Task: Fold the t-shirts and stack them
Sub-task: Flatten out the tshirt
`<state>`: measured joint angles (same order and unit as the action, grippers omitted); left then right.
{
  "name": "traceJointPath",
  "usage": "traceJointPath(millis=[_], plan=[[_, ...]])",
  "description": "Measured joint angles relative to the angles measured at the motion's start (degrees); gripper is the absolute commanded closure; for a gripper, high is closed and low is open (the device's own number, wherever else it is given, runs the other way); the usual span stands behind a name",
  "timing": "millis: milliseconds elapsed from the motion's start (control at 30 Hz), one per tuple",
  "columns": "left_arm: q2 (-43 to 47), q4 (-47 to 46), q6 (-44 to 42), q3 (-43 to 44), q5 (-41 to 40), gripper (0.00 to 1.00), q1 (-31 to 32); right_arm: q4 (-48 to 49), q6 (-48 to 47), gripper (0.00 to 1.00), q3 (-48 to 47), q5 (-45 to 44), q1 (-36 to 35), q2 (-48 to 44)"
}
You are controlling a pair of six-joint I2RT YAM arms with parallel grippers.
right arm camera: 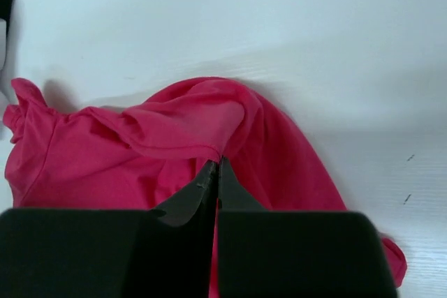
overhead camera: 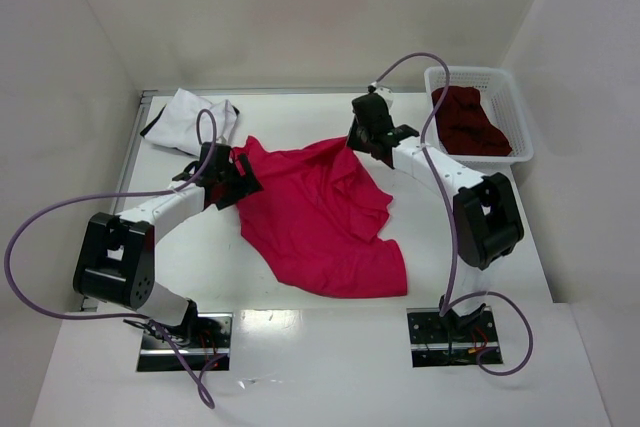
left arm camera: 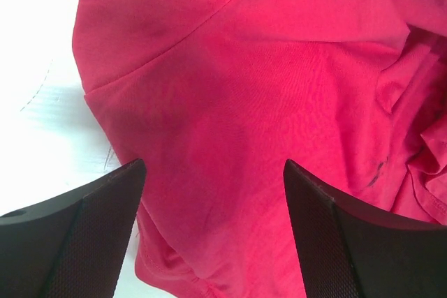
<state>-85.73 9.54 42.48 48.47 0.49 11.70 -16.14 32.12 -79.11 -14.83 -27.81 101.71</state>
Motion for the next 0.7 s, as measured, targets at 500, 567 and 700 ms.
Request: traceJointPath(millis=[500,567,700], plan=[[0.0,-0.1,0.0,0.0,-0.1,0.13,0.0,0.8,-1.0,0.74,6.7,5.9,0.0,3.7],[0.0,-0.2,0.0,0.0,-0.2,0.13,0.0,0.9,-1.1,0.70,7.3,6.6,0.0,4.1],[0.0,-0.1,-0.1,0.0,-0.2,0.13,0.0,1.4,-1.1,0.58,8.6,8.1,0.0,4.2]])
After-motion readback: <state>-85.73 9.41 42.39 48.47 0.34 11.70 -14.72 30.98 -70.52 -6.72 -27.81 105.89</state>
